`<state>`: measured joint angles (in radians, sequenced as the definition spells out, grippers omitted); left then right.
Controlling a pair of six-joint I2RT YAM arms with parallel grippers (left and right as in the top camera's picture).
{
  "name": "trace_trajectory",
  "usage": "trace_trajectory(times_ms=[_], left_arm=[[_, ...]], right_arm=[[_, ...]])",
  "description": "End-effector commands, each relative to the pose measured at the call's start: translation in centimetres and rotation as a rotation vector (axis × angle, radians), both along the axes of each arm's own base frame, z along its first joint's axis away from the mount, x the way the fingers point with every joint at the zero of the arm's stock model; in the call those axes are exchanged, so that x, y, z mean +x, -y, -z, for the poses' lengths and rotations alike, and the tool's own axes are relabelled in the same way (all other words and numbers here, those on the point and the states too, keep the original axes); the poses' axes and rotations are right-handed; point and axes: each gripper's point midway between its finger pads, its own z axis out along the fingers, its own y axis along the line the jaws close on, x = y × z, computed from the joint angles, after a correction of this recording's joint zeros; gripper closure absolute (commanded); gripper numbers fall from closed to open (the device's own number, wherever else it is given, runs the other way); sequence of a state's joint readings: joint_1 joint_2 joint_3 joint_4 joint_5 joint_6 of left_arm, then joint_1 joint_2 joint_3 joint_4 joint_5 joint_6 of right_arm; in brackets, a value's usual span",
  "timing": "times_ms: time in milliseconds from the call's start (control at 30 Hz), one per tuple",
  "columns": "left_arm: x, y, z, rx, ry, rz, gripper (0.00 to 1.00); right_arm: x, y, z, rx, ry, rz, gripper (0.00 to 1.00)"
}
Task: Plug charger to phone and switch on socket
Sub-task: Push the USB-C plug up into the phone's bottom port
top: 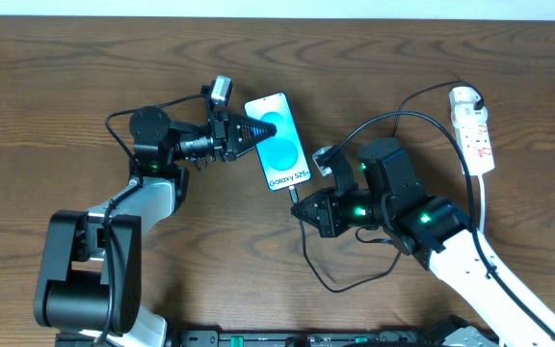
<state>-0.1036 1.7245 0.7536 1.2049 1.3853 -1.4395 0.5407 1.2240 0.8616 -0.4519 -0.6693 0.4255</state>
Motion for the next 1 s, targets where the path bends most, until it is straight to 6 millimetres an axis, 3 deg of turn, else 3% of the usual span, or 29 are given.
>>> trace_trajectory(times_ms=[0, 400, 633, 867, 967], left_arm=[[-1.0, 0.1, -0.9, 0.008, 0.046, 0.071, 0.93], [-1.0, 0.2, -0.9, 0.008, 0.046, 0.073, 0.93], [-1.5, 0.2, -0.8, 0.012, 0.046, 0.098, 0.92], [-1.1, 0.2, -0.9, 0.01, 0.058, 0.075, 0.93], [-0.4, 0.1, -1.0, 0.004, 0.061, 0.036, 0.93]], right_arm=[[1.7, 0.3, 0.0, -0.018, 0.057, 0.055, 0.99], [3.6, 0.5, -0.6, -0.028, 0.142, 0.114, 0.99], [4.7, -0.1, -2.2, 0.022, 0.218, 0.119, 0.99], [4.6, 0.4, -1.5, -0.012, 0.197, 0.136, 0.72], [4.2, 0.5, -1.0, -0.028, 0.177, 0.126, 0.69]])
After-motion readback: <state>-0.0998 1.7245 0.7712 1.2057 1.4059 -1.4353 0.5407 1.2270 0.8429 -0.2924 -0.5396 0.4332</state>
